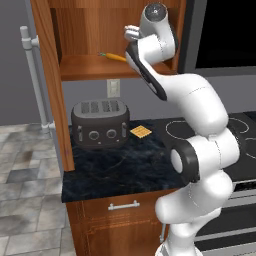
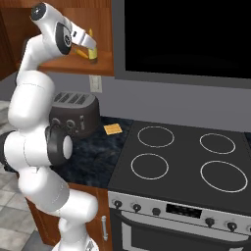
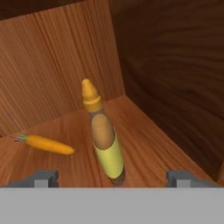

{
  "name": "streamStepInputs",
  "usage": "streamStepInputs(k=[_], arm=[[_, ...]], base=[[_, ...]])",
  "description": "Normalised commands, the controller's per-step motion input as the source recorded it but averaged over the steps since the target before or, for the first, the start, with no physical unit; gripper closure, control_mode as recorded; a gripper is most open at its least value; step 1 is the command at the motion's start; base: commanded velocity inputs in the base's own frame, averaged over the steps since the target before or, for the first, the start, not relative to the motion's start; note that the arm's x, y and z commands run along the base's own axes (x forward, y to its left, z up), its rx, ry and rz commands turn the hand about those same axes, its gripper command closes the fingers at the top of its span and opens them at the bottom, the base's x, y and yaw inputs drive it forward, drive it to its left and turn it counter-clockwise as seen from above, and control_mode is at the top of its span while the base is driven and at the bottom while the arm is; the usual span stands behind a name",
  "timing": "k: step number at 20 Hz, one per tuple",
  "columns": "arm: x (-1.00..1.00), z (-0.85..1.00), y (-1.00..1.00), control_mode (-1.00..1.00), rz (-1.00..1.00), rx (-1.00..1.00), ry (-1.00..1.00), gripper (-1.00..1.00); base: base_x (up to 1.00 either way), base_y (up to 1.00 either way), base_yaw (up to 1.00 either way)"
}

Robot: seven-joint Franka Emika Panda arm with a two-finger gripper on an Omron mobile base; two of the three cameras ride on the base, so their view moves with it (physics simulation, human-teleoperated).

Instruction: Pick the cereal and honey bottle from the counter and place them in the cabinets closest to them.

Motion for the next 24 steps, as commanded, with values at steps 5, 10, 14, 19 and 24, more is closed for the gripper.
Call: streamStepInputs(k=[5,10,14,19,24], arm=[[-0.94,-0.23,0.07,-1.00,0.00,-0.15,0.00,-1.00],[-1.00,-0.44,0.06,-1.00,0.00,-0.15,0.03,-1.00],[-1.00,-0.38,0.01,-1.00,0.02,-0.08,0.00,-1.00],[-1.00,-0.23,0.02,-1.00,0.00,-0.03,-0.13,-1.00],[-1.00,-0.04,0.01,-1.00,0.00,0.00,-0.17,-1.00]], base=[[0.00,0.00,0.00],[0.00,0.00,0.00],[0.00,0.00,0.00],[0.00,0.00,0.00],[0.00,0.00,0.00]])
